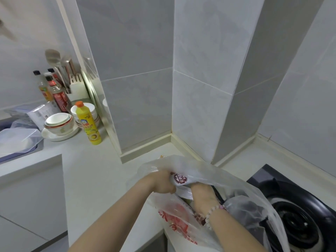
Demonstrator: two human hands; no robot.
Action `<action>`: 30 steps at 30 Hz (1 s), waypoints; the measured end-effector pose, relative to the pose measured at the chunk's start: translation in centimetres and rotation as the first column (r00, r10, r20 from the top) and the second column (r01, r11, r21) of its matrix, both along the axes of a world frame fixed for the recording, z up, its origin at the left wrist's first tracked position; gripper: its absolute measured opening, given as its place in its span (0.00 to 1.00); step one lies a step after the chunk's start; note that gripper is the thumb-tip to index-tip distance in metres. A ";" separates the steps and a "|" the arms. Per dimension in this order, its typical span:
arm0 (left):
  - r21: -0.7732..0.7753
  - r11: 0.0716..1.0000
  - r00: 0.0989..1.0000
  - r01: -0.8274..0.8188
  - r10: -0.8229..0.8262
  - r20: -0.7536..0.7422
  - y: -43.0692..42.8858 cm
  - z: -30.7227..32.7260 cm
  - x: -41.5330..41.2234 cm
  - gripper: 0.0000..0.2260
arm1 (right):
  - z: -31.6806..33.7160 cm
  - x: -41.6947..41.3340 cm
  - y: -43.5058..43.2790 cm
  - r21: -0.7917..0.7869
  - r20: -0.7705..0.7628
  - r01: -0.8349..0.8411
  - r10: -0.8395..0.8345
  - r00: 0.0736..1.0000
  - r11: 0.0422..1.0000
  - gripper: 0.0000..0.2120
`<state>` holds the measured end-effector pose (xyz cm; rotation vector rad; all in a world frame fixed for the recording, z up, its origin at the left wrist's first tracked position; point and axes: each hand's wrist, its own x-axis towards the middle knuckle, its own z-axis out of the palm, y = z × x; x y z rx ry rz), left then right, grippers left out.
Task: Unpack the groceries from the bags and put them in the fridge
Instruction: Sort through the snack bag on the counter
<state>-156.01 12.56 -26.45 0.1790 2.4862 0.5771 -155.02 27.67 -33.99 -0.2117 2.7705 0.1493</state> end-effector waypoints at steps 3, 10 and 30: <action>0.007 0.999 0.999 0.052 -0.052 -0.015 0.3 0.8 -0.2 0.18 | 1.8 -0.3 0.3 -0.005 0.026 0.003 -0.003 1.000 1.000 0.16; -0.042 0.987 0.987 0.155 -0.156 -0.027 0.8 4.1 0.0 0.20 | 5.1 1.4 1.2 -0.211 0.057 0.158 -0.149 0.987 0.965 0.16; -0.017 0.996 0.808 0.088 -0.081 -0.584 -1.5 15.9 2.5 0.13 | 18.6 8.1 2.3 -0.396 -0.369 -0.004 -0.155 0.916 0.918 0.03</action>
